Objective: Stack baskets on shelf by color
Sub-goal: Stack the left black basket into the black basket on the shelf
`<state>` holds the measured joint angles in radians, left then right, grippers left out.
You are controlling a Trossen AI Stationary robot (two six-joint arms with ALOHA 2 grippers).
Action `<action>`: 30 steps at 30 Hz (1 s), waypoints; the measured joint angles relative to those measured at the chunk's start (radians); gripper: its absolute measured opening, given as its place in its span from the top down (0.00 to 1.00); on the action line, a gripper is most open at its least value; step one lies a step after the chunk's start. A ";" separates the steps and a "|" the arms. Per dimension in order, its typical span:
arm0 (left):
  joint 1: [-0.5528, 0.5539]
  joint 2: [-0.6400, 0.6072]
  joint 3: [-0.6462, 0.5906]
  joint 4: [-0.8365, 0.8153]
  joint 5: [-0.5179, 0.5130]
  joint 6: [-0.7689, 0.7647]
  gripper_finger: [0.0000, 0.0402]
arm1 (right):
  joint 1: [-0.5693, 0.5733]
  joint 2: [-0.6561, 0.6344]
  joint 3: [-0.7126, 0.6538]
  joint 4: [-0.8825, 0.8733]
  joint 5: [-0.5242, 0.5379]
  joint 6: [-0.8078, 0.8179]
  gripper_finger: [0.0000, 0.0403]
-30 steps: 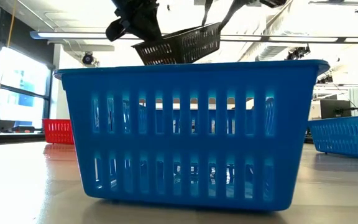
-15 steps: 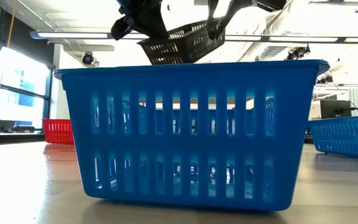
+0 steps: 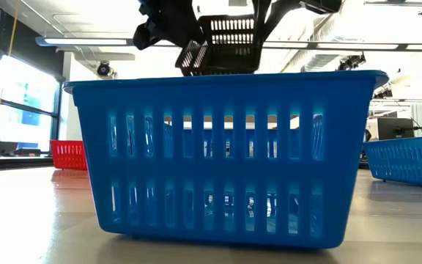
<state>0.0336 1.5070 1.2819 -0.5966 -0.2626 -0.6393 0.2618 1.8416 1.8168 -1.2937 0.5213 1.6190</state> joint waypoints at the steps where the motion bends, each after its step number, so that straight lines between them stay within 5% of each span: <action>1: 0.000 0.000 0.000 0.002 0.002 0.000 0.75 | 0.000 0.000 0.000 -0.004 -0.001 -0.003 1.00; 10: 0.001 0.000 0.000 -0.002 0.127 0.027 0.59 | 0.000 0.000 0.000 -0.114 -0.003 -0.007 1.00; 30: 0.006 -0.038 0.000 -0.028 0.143 0.087 0.58 | -0.035 -0.108 0.000 -0.277 -0.008 -0.142 1.00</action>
<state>0.0393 1.4693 1.2818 -0.6244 -0.1194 -0.5527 0.2272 1.7340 1.8168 -1.5707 0.5129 1.4773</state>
